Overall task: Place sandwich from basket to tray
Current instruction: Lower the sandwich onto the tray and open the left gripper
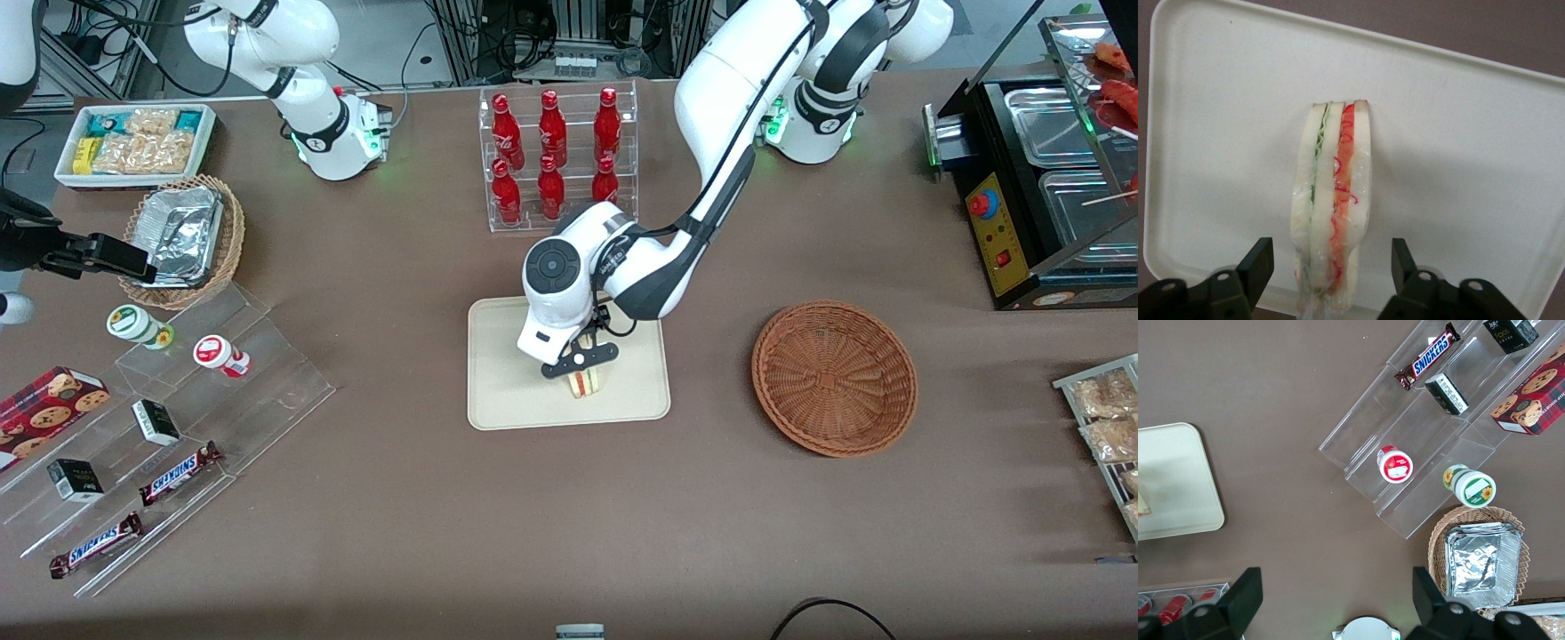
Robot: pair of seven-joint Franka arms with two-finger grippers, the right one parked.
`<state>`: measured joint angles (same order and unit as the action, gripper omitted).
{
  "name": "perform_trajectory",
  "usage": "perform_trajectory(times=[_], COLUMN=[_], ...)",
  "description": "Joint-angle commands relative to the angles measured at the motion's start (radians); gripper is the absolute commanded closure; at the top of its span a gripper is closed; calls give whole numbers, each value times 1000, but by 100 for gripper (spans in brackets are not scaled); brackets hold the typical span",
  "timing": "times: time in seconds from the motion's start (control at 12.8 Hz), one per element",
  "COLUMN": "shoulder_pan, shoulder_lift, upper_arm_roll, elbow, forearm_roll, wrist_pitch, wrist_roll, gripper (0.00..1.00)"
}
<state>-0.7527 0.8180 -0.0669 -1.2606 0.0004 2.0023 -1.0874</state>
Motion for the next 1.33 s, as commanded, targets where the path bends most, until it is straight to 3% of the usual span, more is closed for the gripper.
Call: perform_trajectory(times=[0.0,0.47,0.7,1.25], shoulder_pan=[4,47,76,191], shoulder_lift=[-14,-111,-175,-286], upper_arm_roll=[10,16,18,16], elbow=[56,56,47,33], forearm_roll=[-2,7,12,-16], wrist_pitch=[-77,-152,-246,-249], wrist_roll=[38,190,199,237], gripper=[0,0,0,0])
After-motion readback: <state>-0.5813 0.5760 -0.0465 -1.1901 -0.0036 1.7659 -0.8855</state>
